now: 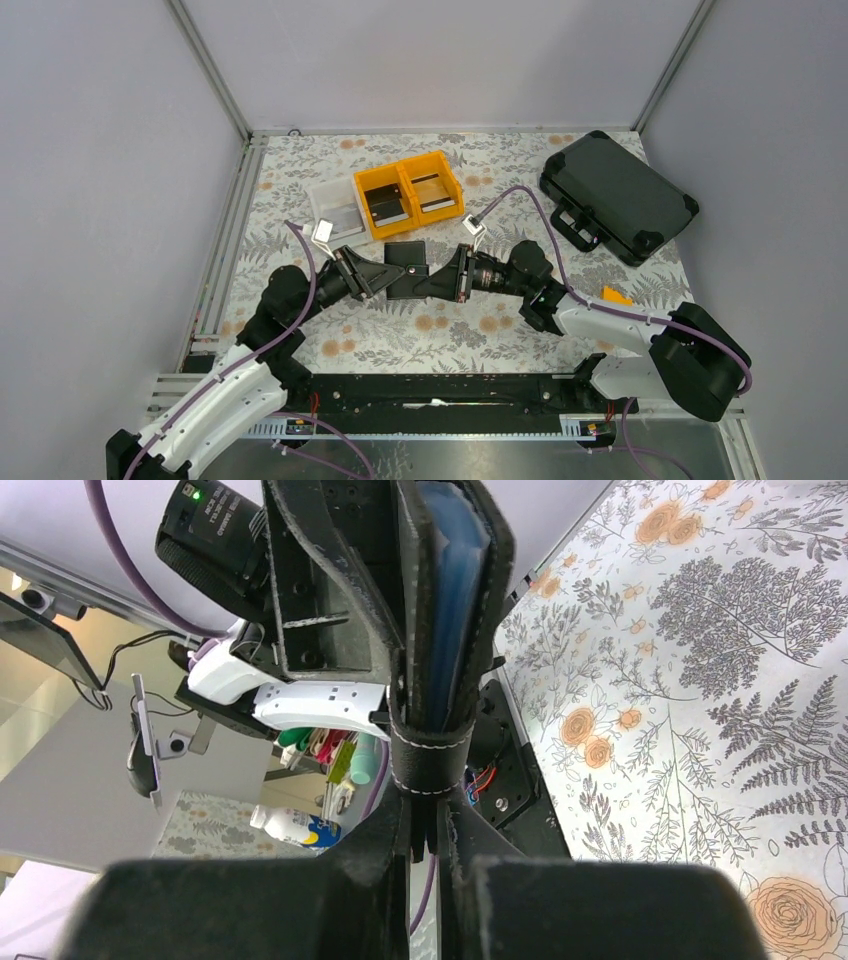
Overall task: Put the credit cards into the card holder
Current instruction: Open the card holder at the center of the board.
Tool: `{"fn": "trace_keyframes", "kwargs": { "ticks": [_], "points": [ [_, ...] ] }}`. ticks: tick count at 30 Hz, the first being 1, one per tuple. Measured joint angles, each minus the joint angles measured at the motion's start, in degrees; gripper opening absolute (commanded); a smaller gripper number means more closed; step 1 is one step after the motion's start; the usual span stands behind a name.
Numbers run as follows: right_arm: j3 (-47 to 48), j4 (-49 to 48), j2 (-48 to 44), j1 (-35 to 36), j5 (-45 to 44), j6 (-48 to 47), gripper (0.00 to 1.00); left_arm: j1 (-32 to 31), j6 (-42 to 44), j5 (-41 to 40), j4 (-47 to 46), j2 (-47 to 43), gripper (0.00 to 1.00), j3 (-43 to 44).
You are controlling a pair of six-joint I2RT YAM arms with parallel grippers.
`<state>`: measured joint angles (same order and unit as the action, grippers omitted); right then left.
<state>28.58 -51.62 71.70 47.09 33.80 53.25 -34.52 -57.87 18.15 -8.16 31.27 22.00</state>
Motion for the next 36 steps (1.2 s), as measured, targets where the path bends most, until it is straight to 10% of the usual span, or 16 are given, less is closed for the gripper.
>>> {"fn": "trace_keyframes", "kwargs": {
  "ticks": [3,8,11,25,36],
  "points": [
    [0.0,-0.04,0.0,0.0,0.59,-0.04,0.0,0.68,-0.68,2.08,-1.46,-0.02,0.08,-0.44],
    [0.22,0.94,-0.22,-0.61,1.81,-0.66,0.69,2.19,0.52,5.57,-0.9,0.61,0.0,0.37],
    [0.22,4.42,-2.25,-4.26,2.6,-1.79,0.81,4.28,4.37,8.26,4.57,2.71,0.0,4.22],
    [10.86,33.22,-17.92,-14.25,-1.44,-23.78,0.98,11.28,33.9,19.26,33.97,28.39,0.0,39.91],
    [22.73,39.78,-7.5,-14.12,9.49,-29.66,0.68,11.23,39.93,27.12,31.67,31.04,0.0,38.23]
  ]
}}
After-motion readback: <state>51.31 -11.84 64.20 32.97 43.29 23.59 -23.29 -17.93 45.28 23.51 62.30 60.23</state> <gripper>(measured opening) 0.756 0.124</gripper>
